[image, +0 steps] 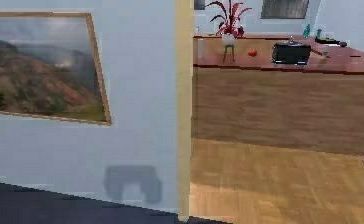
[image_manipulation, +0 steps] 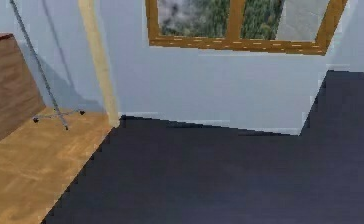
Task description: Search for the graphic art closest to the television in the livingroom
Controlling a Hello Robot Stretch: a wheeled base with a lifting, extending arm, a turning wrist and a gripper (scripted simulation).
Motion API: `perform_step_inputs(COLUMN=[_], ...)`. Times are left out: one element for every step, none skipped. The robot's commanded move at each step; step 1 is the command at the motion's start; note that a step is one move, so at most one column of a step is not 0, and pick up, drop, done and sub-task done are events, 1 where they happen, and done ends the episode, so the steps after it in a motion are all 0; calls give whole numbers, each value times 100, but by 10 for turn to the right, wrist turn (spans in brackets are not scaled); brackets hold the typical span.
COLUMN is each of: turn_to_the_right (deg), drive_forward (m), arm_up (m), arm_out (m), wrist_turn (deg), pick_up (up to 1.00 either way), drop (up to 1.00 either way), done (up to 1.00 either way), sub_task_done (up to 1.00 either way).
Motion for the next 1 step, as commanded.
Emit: perform_step_inputs(turn_to_the_right=[0], drive_forward=[35], arm_up=[0], arm_out=[0], wrist_turn=[0], pick_up=[0], drop=[0], done=[0], sub_task_done=[0])
